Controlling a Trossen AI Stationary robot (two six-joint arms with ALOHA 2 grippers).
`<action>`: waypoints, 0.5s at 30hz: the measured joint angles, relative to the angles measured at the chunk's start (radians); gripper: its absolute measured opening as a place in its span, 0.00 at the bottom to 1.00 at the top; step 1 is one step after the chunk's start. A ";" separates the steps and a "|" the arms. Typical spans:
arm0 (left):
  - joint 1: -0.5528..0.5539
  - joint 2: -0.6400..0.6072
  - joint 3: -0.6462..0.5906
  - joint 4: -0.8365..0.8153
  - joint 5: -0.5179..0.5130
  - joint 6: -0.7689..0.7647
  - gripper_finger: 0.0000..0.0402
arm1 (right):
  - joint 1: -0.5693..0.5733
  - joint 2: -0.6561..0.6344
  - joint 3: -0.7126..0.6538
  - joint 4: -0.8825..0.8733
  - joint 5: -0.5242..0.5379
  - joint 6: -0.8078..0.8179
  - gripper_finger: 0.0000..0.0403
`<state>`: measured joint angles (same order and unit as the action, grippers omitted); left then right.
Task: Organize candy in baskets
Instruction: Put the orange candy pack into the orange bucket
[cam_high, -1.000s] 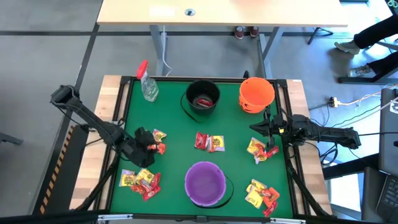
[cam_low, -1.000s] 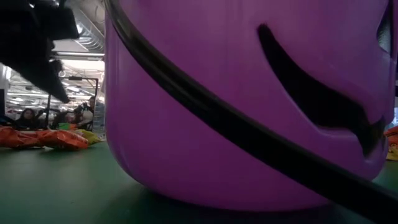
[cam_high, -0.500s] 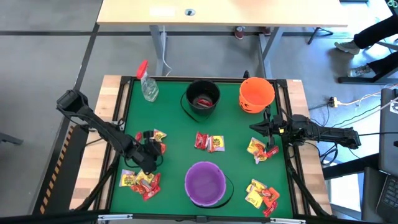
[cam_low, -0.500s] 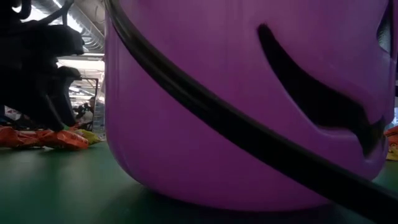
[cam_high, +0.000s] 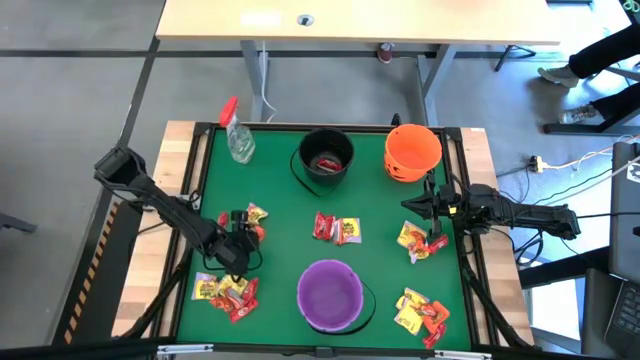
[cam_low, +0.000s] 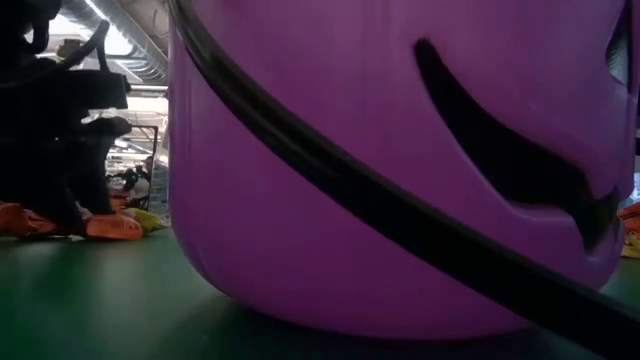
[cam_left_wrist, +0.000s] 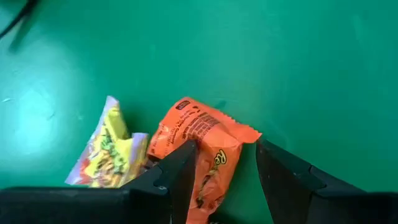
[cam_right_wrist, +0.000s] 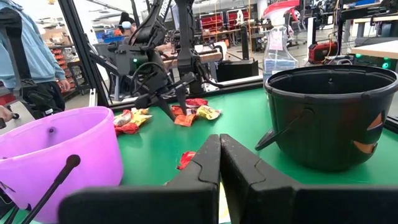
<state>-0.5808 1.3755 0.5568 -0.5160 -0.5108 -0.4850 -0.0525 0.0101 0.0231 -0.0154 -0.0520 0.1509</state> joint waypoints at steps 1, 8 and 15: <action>0.000 0.008 0.000 -0.001 0.002 0.000 0.39 | 0.000 0.000 0.000 0.000 0.000 0.000 0.02; 0.000 0.045 0.001 0.025 -0.009 0.001 0.38 | 0.000 0.000 0.000 0.000 0.000 0.000 0.02; 0.000 0.045 0.013 0.064 -0.028 0.000 0.17 | 0.000 0.000 0.000 0.000 0.000 0.000 0.02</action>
<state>-0.5808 1.4208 0.5700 -0.4524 -0.5392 -0.4847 -0.0525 0.0099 0.0231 -0.0158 -0.0517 0.1509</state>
